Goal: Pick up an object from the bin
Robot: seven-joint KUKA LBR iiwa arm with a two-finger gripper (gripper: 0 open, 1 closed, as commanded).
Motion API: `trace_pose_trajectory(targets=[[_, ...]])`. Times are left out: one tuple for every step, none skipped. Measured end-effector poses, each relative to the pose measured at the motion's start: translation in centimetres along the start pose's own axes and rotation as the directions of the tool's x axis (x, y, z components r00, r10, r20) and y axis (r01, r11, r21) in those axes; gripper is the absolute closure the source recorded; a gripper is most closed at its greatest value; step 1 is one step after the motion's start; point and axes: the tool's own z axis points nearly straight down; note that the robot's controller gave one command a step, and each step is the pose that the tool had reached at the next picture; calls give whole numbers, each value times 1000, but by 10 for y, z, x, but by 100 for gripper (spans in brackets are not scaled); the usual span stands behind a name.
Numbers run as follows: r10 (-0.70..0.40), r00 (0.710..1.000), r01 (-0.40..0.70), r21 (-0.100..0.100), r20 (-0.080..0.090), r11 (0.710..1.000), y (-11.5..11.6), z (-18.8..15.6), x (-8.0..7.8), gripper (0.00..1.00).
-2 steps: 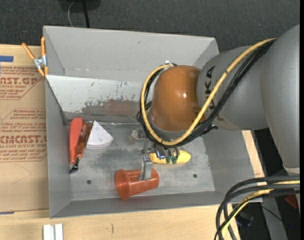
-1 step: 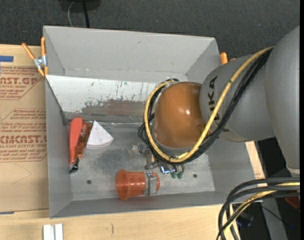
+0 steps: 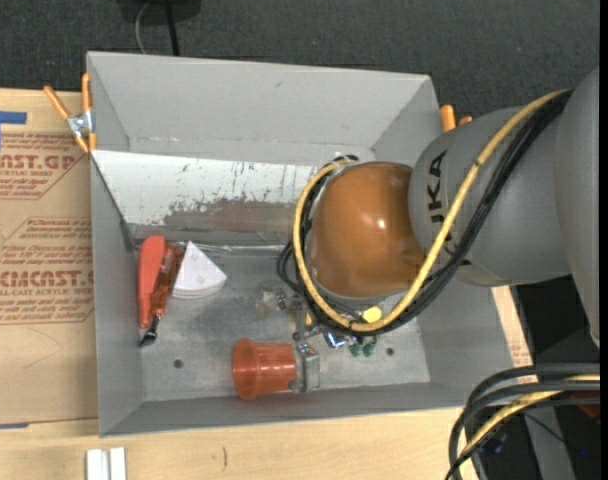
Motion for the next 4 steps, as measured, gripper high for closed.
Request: trace_pose_trajectory(targets=[[116,993,-116,-1,-4,993,-18,74,-4,0],[-19,1000,19,-1,0,1000,-1,82,-4,100],[-19,1000,19,-1,0,1000,-1,82,-3,100],[-19,1000,19,-1,-8,1000,-1,76,-1,100]])
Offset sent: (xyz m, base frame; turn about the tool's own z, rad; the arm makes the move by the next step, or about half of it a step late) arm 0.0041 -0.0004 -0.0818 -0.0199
